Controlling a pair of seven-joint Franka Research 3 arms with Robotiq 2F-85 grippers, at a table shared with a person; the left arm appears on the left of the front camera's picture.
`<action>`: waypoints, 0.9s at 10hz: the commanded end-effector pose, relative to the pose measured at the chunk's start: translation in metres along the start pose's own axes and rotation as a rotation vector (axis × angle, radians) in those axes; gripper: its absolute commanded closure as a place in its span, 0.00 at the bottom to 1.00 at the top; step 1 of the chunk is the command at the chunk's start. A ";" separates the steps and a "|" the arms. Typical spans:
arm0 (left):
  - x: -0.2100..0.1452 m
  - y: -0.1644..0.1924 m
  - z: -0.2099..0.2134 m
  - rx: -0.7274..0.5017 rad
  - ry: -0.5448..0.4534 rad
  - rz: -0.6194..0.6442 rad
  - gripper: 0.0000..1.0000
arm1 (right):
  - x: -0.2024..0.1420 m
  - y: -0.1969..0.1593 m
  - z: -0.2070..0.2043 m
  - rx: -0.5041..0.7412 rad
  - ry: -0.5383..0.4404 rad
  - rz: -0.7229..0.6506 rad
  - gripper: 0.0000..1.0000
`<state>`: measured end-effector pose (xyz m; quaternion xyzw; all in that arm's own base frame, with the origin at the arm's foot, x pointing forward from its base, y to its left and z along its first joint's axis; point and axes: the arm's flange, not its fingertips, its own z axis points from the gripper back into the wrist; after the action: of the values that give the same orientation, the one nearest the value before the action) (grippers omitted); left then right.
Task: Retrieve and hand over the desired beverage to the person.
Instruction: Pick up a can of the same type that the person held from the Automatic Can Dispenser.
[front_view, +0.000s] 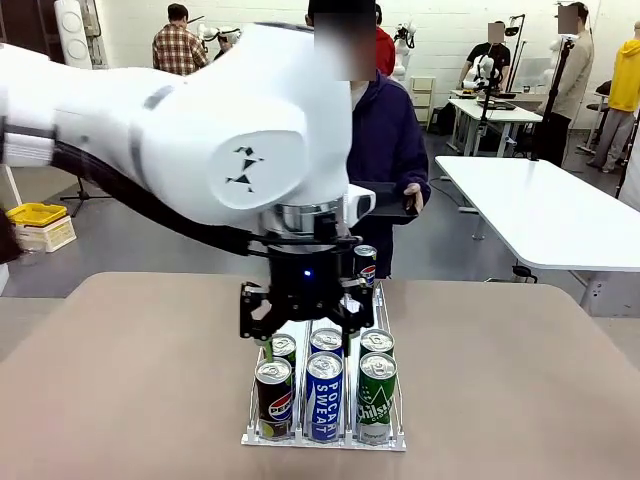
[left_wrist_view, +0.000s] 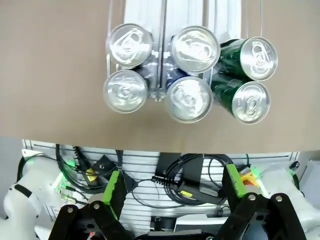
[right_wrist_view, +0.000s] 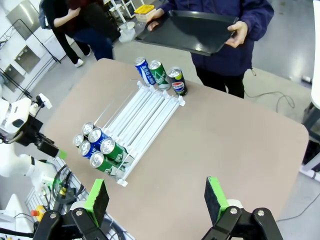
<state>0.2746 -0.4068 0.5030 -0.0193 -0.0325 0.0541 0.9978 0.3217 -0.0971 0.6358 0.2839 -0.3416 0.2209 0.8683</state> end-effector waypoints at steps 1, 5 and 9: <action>0.008 -0.019 -0.016 0.007 -0.068 -0.038 0.00 | 0.002 -0.002 0.000 0.027 -0.016 0.011 0.00; 0.022 -0.015 -0.038 -0.002 -0.129 -0.182 0.00 | 0.002 -0.002 0.000 0.027 -0.016 0.011 0.00; 0.029 -0.012 -0.046 0.005 -0.143 -0.240 0.00 | 0.002 -0.002 0.000 0.027 -0.016 0.011 0.00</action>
<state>0.3092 -0.4182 0.4657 -0.0051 -0.0989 -0.0516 0.9938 0.3218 -0.0971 0.6356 0.2838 -0.3413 0.2209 0.8684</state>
